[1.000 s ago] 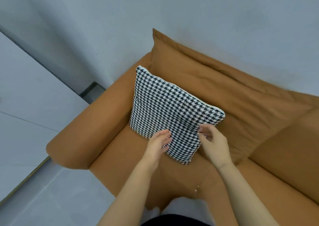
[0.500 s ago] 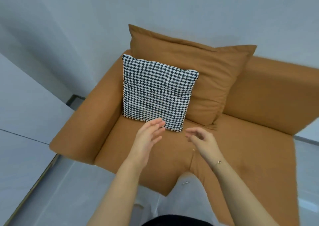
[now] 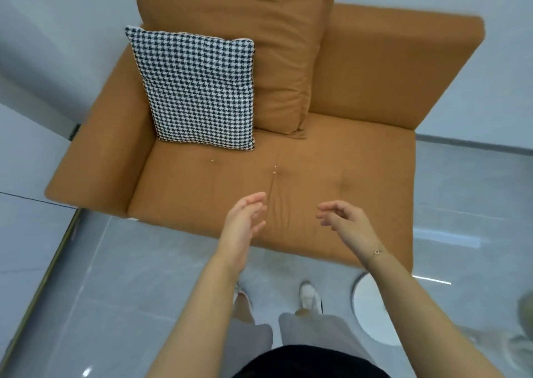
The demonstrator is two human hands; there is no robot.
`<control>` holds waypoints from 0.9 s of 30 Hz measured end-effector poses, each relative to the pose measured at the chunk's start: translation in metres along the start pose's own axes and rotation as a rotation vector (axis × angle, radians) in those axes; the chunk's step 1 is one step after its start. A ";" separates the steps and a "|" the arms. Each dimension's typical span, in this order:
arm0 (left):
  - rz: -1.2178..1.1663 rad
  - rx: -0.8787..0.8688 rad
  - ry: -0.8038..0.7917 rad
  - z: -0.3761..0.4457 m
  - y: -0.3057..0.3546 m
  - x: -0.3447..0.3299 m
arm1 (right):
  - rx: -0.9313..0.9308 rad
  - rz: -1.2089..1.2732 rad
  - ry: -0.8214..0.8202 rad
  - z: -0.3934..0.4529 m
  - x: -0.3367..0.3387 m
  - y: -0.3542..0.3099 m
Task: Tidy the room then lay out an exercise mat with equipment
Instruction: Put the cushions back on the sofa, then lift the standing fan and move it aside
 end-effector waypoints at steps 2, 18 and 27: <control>-0.059 0.019 -0.022 -0.007 -0.021 -0.028 | -0.011 -0.007 0.013 -0.016 0.022 0.014; -0.085 -0.036 -0.199 -0.130 -0.154 -0.097 | -0.075 -0.264 0.093 -0.197 0.056 0.111; -0.157 0.040 -0.205 -0.167 -0.225 -0.163 | -0.217 -0.511 0.023 -0.265 0.128 0.173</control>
Point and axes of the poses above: each hand's wrist, its own z-axis towards the middle knuckle, its own x-axis out of the back of the hand, y = z × x, the point moved 8 cm from there along z, towards the middle knuckle, and after that the axes turned 12 degrees about -y, right-handed, at the moved point
